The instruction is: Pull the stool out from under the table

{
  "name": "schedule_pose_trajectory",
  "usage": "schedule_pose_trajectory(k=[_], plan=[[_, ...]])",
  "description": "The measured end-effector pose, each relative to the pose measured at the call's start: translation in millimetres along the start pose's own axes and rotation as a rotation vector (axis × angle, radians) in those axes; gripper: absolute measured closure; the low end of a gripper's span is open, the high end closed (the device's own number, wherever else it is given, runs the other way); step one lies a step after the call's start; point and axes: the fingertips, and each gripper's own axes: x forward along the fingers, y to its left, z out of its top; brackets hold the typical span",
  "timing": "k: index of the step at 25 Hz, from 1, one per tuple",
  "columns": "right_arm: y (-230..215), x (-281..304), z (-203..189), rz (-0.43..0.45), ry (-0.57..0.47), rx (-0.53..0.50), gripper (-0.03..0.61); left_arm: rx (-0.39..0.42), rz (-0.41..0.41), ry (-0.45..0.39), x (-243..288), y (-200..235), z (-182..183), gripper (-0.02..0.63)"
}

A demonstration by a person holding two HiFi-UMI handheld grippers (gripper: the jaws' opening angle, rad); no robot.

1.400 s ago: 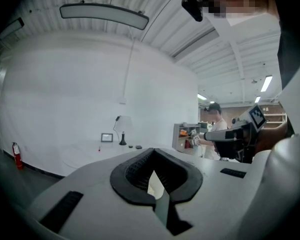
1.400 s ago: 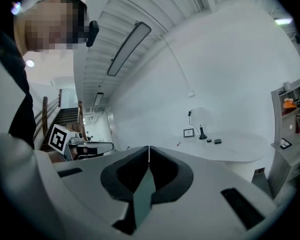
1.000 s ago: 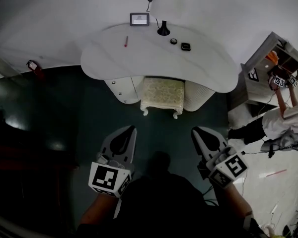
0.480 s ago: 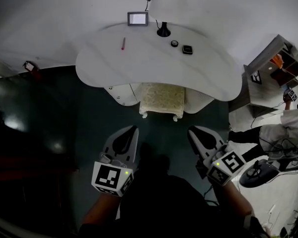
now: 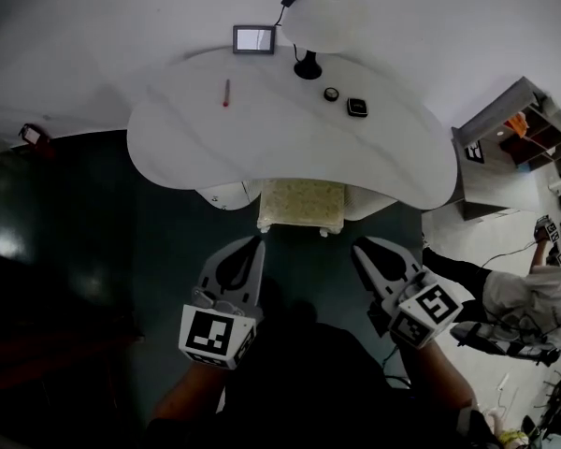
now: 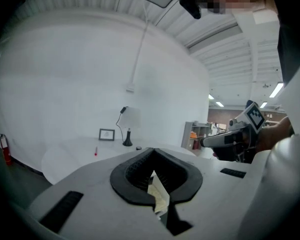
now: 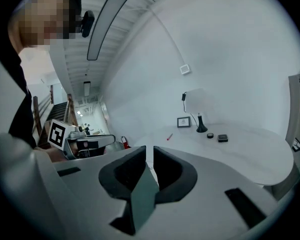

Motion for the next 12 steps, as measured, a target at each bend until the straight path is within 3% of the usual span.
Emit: schedule_pose_trajectory(k=[6, 12], plan=[[-7, 46, 1, -0.005, 0.021, 0.017, 0.560, -0.005, -0.017, 0.054, 28, 37, -8, 0.603], [-33, 68, -23, -0.021, 0.061, 0.084, 0.560, -0.027, -0.027, 0.115, 56, 52, -30, 0.603]])
